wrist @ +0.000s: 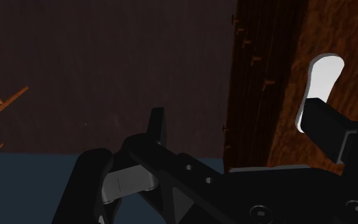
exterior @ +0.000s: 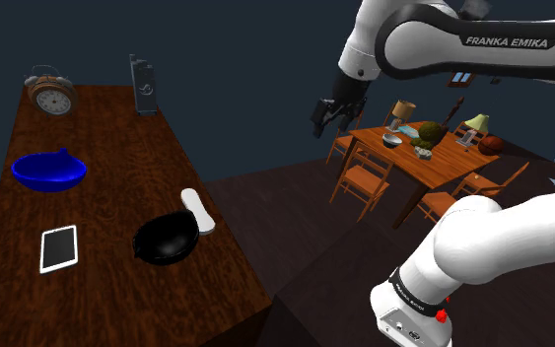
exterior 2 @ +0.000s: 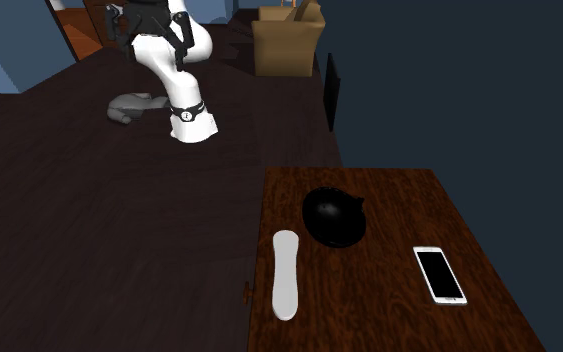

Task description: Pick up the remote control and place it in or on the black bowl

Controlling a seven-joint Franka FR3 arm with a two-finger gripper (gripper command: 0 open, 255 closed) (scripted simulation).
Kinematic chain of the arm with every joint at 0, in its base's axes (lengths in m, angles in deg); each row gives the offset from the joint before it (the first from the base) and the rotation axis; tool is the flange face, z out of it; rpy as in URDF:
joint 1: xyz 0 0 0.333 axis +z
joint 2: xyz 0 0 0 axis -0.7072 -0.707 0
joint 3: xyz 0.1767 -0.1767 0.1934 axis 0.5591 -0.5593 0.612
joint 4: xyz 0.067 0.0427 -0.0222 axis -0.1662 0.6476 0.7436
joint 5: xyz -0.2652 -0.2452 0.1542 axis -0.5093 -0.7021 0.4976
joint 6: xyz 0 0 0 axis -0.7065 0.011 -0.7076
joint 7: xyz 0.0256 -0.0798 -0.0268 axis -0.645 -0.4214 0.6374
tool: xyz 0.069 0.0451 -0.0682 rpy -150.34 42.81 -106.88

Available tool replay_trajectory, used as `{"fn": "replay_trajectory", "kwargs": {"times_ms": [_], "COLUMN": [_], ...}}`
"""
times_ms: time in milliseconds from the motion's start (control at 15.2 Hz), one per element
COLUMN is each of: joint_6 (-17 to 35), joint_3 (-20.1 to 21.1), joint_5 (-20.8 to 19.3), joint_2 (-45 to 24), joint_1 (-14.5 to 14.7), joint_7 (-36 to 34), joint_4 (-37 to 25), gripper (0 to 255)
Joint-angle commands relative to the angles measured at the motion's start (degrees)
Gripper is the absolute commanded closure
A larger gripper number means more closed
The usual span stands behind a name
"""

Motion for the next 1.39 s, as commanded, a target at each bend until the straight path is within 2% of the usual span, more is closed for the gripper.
{"fn": "replay_trajectory", "kwargs": {"times_ms": [0,660,990,1320], "joint_6": [3.68,20.13,26.64,31.28], "joint_3": [1.28,7.28,9.83,10.97], "joint_5": [0.42,-0.79,-4.31,-9.84], "joint_2": [-3.19,-21.43,-32.27,-43.70], "joint_1": [0.18,0.07,-0.22,0.47], "joint_7": [-1.78,-10.77,-16.51,-23.03], "joint_4": [0.47,-0.87,-4.62,-10.38], "gripper": [0,0,0,0]}}
